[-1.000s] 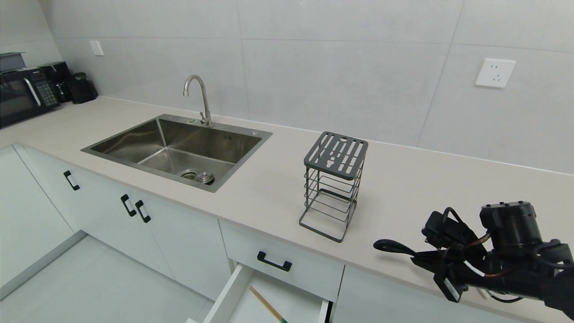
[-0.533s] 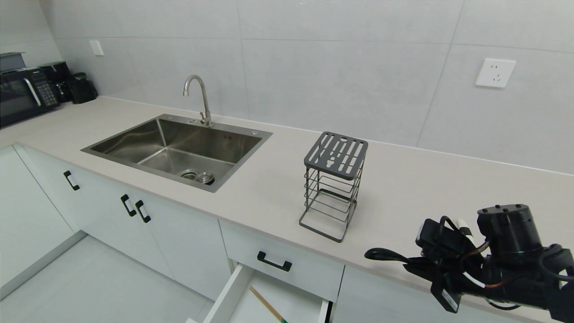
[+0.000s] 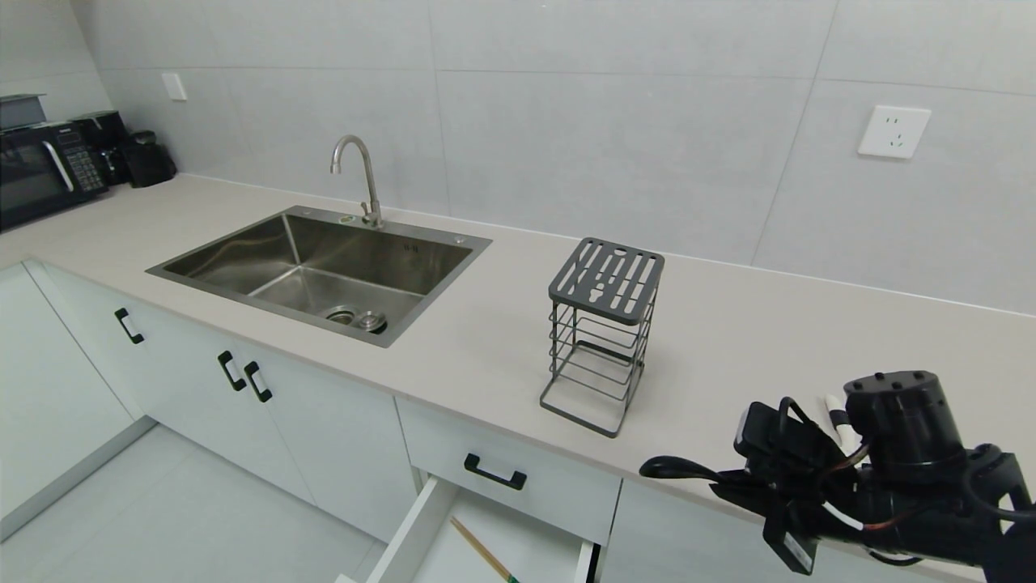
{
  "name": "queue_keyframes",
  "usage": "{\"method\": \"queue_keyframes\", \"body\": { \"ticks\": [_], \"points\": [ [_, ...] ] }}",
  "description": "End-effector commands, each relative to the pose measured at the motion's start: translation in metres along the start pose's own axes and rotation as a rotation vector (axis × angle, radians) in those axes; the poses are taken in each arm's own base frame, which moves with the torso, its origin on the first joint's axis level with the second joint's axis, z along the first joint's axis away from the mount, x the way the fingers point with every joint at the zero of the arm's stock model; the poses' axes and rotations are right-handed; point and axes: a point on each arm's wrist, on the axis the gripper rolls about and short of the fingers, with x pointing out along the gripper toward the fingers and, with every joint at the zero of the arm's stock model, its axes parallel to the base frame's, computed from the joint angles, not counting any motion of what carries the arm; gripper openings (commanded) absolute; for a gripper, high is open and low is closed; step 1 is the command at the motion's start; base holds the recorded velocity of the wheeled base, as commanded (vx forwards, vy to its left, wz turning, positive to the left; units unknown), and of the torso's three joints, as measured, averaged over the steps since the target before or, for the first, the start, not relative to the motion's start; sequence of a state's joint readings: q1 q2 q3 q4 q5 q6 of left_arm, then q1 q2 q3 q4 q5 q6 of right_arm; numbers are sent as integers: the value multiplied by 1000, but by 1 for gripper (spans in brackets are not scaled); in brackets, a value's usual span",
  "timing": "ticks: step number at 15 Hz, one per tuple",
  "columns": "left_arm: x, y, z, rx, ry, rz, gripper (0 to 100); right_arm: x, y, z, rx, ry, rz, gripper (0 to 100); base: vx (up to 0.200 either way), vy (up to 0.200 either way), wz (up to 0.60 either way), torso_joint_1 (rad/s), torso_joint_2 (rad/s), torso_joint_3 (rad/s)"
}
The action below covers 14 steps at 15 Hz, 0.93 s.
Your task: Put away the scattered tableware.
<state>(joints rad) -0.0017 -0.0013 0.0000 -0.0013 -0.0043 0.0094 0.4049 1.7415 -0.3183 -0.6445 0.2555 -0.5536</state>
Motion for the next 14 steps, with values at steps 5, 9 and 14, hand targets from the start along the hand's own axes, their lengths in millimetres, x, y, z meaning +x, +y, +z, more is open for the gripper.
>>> {"method": "queue_keyframes", "body": {
  "ticks": [5, 9, 14],
  "points": [
    [0, 0, 0, 0, 1, 0, 100, 13, 26, 26, -3, -63, 89, 0, 0, 0, 0, 0, 0, 0],
    [0, 0, 0, 0, 1, 0, 100, 28, 41, 55, 5, -145, 146, 0, 0, 0, 0, 0, 0, 0],
    [0, 0, 0, 0, 1, 0, 100, 70, 61, 88, -31, -179, 183, 0, 0, 0, 0, 0, 0, 0]
  ]
}}
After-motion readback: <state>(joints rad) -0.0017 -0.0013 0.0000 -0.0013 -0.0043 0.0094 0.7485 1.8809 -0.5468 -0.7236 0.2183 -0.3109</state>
